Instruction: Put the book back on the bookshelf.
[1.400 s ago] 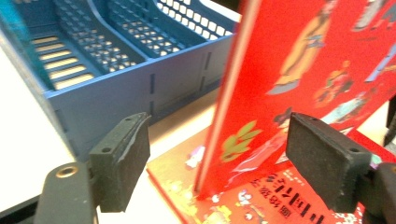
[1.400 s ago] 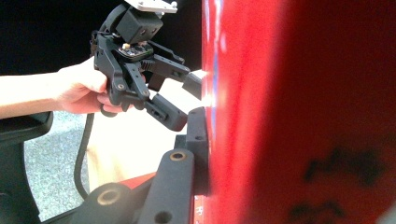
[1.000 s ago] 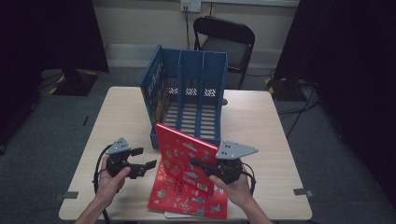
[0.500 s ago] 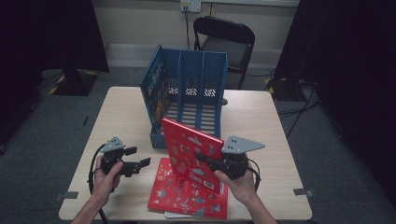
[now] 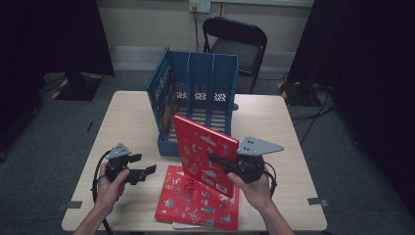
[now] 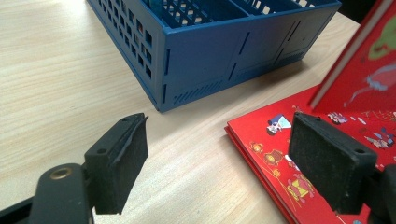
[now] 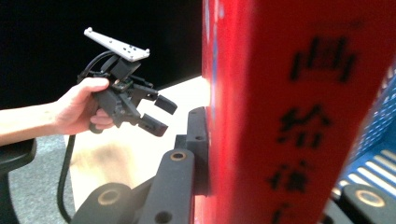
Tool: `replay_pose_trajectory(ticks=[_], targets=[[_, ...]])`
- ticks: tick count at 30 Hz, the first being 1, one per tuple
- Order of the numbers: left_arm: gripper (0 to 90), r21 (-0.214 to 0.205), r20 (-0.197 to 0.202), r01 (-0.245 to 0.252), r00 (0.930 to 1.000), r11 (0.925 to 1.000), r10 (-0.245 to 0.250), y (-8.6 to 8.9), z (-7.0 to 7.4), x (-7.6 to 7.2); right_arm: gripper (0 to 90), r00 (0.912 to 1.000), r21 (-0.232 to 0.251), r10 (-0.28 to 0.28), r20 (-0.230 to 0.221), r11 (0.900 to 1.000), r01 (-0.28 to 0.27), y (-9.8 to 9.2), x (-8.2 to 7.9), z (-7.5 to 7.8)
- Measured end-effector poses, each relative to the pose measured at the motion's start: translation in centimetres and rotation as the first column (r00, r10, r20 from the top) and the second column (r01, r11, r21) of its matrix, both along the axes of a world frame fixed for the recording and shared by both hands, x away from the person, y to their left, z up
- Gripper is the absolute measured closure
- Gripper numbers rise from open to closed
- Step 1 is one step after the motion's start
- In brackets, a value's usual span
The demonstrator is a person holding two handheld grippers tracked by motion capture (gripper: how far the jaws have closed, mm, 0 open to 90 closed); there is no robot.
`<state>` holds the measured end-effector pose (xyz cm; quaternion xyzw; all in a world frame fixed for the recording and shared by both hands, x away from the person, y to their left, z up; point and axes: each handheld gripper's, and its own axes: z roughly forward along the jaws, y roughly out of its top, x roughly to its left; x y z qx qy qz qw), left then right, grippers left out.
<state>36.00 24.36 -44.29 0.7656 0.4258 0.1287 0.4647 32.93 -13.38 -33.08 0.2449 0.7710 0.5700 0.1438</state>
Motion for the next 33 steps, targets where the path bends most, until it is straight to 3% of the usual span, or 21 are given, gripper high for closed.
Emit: replay_pose_trajectory(ticks=[6,20,33], targets=[[19.8,-0.002,-0.002,-0.002,1.0000,1.0000,0.002,0.0,0.0,0.0,80.6,0.9986,0.009,-0.053,0.002,0.9986,0.053,-0.2,0.8,0.7],[19.8,0.010,-0.005,-0.001,1.0000,0.9999,0.001,-0.1,-0.1,0.0,80.5,0.9924,0.051,-0.119,0.029,0.9917,0.118,-0.3,2.9,2.5],[19.8,0.010,-0.011,0.009,0.9999,0.9999,-0.009,-0.3,-0.2,0.1,80.5,0.9791,0.022,-0.196,0.057,0.9806,0.195,1.0,5.5,3.1]])
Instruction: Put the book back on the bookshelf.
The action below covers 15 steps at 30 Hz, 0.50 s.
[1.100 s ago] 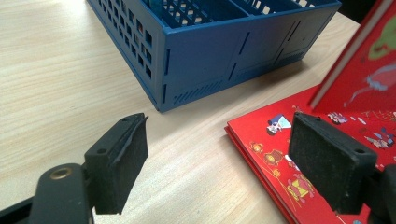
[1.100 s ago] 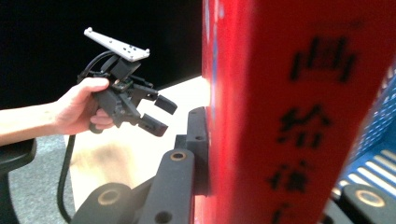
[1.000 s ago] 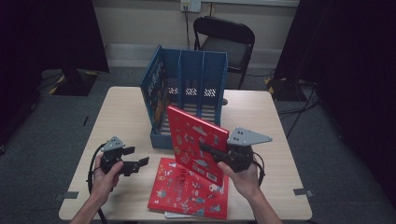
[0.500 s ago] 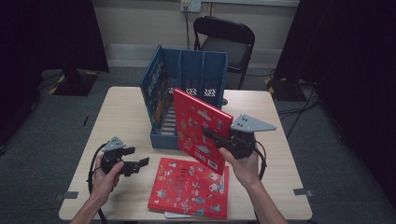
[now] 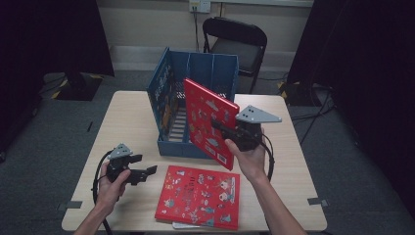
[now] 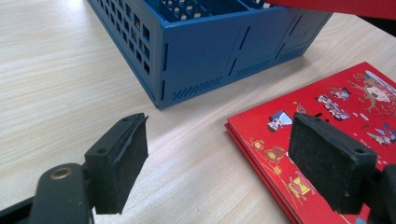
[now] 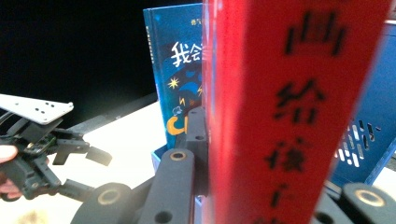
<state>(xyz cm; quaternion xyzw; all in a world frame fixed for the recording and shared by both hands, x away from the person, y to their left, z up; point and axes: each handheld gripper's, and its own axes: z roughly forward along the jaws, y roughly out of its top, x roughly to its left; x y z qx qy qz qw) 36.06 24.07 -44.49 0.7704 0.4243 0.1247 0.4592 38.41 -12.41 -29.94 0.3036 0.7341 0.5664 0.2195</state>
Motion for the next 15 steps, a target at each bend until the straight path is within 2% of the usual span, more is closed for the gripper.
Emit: replay_pose_trajectory(ticks=[10,15], targets=[[20.0,0.007,0.001,0.004,1.0000,1.0000,-0.004,-0.1,0.0,0.0,80.5,0.9975,-0.016,-0.070,0.012,0.9974,0.070,1.3,1.4,0.2],[20.0,0.008,0.004,0.005,1.0000,1.0000,-0.005,-0.1,0.0,-0.1,80.5,0.9951,-0.007,-0.099,-0.006,0.9951,0.099,1.5,2.2,-0.2]])
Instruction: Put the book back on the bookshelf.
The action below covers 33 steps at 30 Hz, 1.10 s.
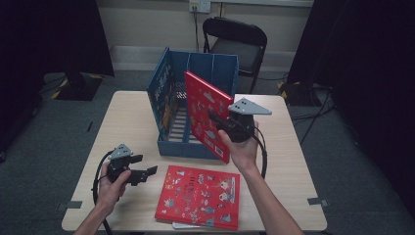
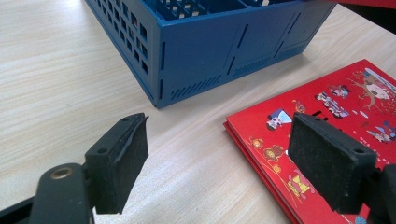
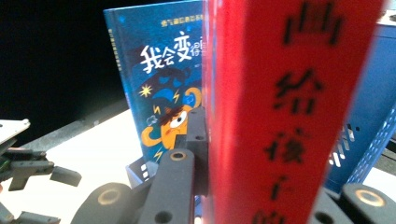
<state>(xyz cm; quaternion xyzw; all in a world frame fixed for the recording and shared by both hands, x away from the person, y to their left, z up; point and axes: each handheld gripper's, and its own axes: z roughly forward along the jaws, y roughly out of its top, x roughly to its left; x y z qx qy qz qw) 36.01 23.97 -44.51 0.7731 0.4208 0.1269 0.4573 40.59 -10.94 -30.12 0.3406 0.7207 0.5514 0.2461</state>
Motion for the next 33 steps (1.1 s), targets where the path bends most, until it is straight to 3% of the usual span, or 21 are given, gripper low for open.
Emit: replay_pose_trajectory(ticks=[14,33], targets=[[20.5,0.015,0.003,-0.003,1.0000,0.9999,0.003,-0.1,-0.1,0.0,80.5,0.9967,0.009,-0.081,0.002,0.9967,0.081,0.7,1.5,-0.2],[21.0,0.022,0.001,0.006,1.0000,0.9997,-0.006,-0.3,-0.2,0.0,80.5,0.9859,0.026,-0.167,-0.011,0.9856,0.167,2.2,4.3,-0.3]])
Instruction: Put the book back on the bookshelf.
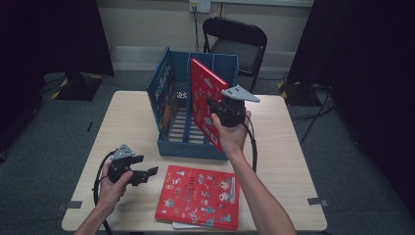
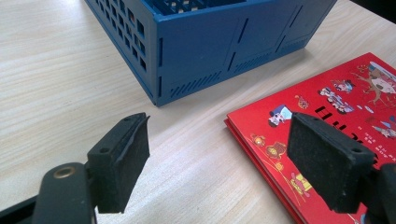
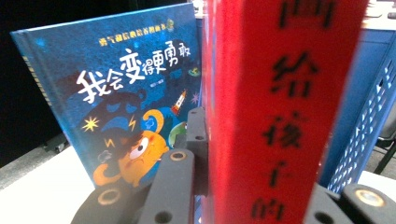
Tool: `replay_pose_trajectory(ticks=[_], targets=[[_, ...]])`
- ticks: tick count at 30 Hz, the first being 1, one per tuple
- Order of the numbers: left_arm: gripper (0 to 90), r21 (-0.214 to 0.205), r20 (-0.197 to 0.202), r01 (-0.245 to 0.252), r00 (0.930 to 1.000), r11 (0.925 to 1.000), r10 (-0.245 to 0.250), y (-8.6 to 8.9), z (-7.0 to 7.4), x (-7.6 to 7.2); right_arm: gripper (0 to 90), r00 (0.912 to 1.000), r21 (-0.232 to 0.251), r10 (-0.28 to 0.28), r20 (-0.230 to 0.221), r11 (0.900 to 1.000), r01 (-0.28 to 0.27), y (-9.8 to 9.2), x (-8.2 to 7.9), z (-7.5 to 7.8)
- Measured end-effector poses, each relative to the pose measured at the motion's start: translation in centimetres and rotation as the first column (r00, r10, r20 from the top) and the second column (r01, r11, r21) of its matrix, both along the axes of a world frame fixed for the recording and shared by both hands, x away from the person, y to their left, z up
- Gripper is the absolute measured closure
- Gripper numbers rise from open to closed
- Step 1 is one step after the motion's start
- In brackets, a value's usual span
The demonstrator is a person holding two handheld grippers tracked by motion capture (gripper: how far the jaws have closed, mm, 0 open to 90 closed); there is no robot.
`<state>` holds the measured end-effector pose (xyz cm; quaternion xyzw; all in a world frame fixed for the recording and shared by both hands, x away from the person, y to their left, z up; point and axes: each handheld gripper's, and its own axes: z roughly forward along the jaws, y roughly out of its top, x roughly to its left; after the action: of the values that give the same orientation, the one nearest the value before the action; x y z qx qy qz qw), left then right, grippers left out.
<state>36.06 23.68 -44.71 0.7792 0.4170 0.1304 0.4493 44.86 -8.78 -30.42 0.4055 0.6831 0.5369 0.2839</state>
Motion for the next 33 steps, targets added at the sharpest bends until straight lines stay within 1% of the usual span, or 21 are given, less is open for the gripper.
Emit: replay_pose_trajectory(ticks=[2,8,12,15,17,20,21,23,26,29,30,33], targets=[[21.0,-0.001,0.001,0.001,1.0000,1.0000,-0.001,0.0,0.0,0.0,80.5,1.0000,-0.004,-0.009,-0.003,1.0000,0.009,0.2,0.3,-0.2],[21.1,-0.002,0.000,-0.002,1.0000,1.0000,0.002,0.0,0.0,0.0,80.5,0.9993,0.009,-0.033,-0.018,0.9994,0.033,0.9,1.1,-0.1],[21.1,-0.002,0.000,-0.001,1.0000,1.0000,0.001,0.0,0.0,0.0,80.5,0.9989,0.007,-0.044,-0.016,0.9990,0.044,1.7,1.6,0.1],[21.1,-0.002,0.002,0.000,1.0000,1.0000,0.000,0.0,0.0,0.0,80.5,0.9979,0.000,-0.064,-0.015,0.9980,0.064,2.3,2.0,0.1],[21.1,0.002,0.003,0.006,1.0000,1.0000,-0.006,0.0,0.0,0.0,80.5,0.9964,0.002,-0.083,-0.017,0.9966,0.083,2.7,2.4,0.0],[21.2,-0.001,0.002,0.005,1.0000,1.0000,-0.005,0.0,-0.1,-0.1,80.5,0.9940,0.023,-0.103,-0.037,0.9943,0.104,3.1,3.0,-0.3],[21.5,0.002,-0.001,0.007,1.0000,1.0000,-0.007,0.0,-0.1,-0.1,80.5,0.9931,0.019,-0.111,-0.038,0.9935,0.112,3.3,3.2,-0.3],[21.5,0.004,0.000,0.009,1.0000,1.0000,-0.009,-0.1,-0.2,-0.1,80.5,0.9916,0.007,-0.125,-0.033,0.9921,0.126,3.7,3.3,-0.4],[21.5,0.000,0.003,0.007,1.0000,1.0000,-0.007,-0.1,-0.1,-0.1,80.5,0.9898,0.012,-0.141,-0.023,0.9899,0.141,4.1,3.6,-0.5],[21.5,0.000,0.005,0.009,1.0000,1.0000,-0.009,0.0,-0.1,-0.1,80.5,0.9865,0.021,-0.161,-0.029,0.9866,0.162,4.5,4.1,-0.7],[21.5,0.000,0.005,0.009,0.9999,1.0000,-0.009,0.0,-0.1,-0.1,80.5,0.9861,0.021,-0.163,-0.033,0.9863,0.164,4.5,4.2,-0.7],[21.5,0.001,0.002,0.008,1.0000,1.0000,-0.008,0.0,-0.1,-0.1,80.5,0.9837,0.013,-0.178,-0.025,0.9839,0.178,4.9,4.5,-1.0]])
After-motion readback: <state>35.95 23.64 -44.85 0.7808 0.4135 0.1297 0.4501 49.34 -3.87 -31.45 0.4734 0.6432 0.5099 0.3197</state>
